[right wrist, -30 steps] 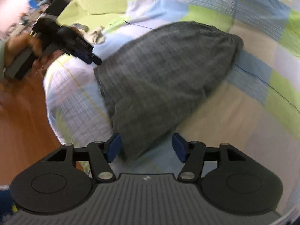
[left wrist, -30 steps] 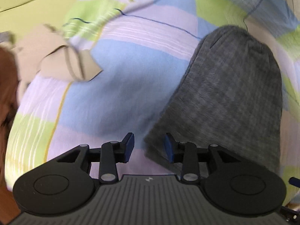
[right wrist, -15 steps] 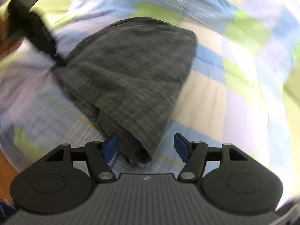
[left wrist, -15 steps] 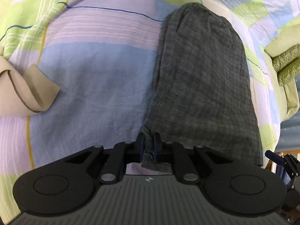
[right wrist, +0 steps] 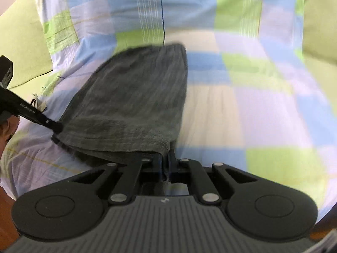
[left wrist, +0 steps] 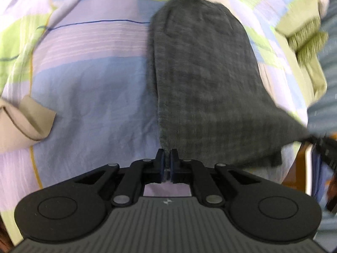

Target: Fold clothes

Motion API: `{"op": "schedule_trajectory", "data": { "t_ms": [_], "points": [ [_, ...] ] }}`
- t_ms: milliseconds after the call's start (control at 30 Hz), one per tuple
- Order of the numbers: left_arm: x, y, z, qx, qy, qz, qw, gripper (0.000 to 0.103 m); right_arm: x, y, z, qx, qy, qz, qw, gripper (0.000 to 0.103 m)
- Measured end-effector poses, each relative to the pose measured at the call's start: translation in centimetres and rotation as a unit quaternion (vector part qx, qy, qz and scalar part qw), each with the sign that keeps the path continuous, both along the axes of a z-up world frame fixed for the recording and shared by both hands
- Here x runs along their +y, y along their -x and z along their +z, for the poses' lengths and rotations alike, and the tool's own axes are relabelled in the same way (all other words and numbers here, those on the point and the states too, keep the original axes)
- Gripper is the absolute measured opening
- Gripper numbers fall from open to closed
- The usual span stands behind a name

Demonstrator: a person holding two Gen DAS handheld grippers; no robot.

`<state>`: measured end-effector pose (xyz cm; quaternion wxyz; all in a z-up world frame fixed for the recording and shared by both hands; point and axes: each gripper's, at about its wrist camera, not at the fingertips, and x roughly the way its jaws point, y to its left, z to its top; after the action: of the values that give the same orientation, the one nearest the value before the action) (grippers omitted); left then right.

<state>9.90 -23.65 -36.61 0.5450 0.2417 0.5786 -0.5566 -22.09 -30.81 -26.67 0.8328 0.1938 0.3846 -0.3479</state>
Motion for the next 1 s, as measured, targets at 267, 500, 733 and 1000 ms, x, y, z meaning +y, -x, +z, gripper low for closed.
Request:
{"op": "schedule_trajectory", "data": {
  "t_ms": [267, 500, 733, 1000],
  "points": [
    [-0.3, 0.8, -1.3, -0.075, -0.067, -0.066, 0.9928, 0.003, 2.1, -0.4, -4.5, 0.05, -0.079, 0.042, 0.995, 0.007],
    [-1.2, 7.2, 3.9, -0.11, 0.015, -0.201, 0.9734, 0.022, 2.7, 1.6, -3.2, 0.03, -0.089, -0.019, 0.995, 0.035],
    [-4.4, 16.2, 4.0, -0.117, 0.129, -0.354, 0.919, 0.023, 2.4, 1.4, -4.3, -0.001, -0.095, 0.009, 0.995, 0.017],
    [-3.1, 20.0, 2.4, -0.153, 0.156, -0.447, 0.8677, 0.024, 1.5, 6.3, -4.7, -0.122, -0.164, -0.081, 0.975, 0.035]
  ]
}}
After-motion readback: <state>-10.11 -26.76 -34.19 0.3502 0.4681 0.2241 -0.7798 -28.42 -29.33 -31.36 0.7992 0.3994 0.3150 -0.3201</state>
